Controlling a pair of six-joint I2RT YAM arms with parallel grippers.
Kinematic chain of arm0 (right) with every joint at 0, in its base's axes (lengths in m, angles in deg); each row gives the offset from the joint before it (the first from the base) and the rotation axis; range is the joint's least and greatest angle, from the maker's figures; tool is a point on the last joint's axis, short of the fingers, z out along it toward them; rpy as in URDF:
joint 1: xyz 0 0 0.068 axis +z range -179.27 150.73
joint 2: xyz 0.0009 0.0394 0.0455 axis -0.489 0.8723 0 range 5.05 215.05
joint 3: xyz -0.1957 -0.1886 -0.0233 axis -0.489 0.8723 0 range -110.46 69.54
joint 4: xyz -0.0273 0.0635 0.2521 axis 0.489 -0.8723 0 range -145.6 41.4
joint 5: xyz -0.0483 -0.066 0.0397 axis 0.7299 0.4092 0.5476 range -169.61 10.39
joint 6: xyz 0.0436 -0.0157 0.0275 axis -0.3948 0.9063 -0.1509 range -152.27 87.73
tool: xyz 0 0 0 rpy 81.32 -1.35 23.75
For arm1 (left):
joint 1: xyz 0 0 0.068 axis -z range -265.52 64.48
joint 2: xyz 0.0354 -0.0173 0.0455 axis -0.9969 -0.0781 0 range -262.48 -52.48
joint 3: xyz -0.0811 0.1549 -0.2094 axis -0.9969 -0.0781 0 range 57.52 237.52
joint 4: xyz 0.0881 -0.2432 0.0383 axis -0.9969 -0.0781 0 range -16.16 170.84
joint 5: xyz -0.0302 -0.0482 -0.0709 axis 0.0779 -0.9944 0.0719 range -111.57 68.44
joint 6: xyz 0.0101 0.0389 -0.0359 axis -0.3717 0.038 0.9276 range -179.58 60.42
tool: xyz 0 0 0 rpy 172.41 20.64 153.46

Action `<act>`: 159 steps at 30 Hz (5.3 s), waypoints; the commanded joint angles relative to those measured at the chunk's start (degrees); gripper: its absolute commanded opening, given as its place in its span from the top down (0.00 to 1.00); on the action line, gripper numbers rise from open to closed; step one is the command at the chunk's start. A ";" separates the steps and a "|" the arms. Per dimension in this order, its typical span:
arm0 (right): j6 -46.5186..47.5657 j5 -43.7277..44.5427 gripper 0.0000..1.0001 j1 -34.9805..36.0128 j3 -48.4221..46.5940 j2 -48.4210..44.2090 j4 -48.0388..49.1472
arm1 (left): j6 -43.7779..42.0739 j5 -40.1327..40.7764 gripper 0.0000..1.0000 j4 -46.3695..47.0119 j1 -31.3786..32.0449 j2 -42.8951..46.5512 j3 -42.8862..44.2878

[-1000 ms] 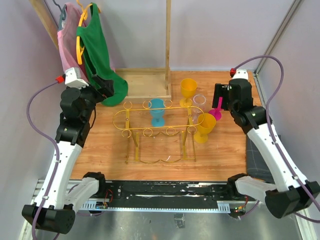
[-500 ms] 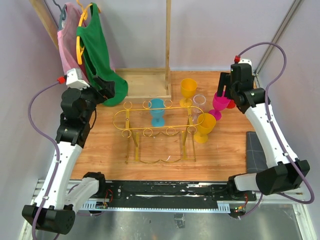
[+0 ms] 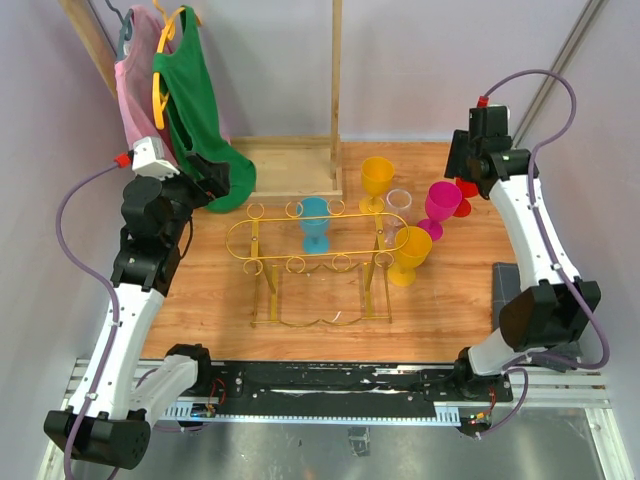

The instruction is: Place the wine glass upside down on the wine glass rack

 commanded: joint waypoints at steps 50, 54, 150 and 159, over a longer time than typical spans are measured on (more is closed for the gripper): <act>2.68 1.04 0.77 -4.88 -24.51 32.09 -8.86 | -0.09 -1.81 0.01 1.58 0.27 -0.68 -1.17; 2.71 2.08 0.91 -4.95 -24.55 32.18 -8.91 | -0.07 -1.52 0.01 1.34 0.26 -0.40 -0.98; -75.64 -72.72 0.99 9.55 11.92 -10.53 129.63 | 83.65 -55.04 0.18 112.17 -4.83 -18.60 0.49; -75.28 -71.87 0.99 14.45 7.42 -5.23 129.73 | 88.44 -51.94 0.20 112.17 -4.83 -16.94 2.51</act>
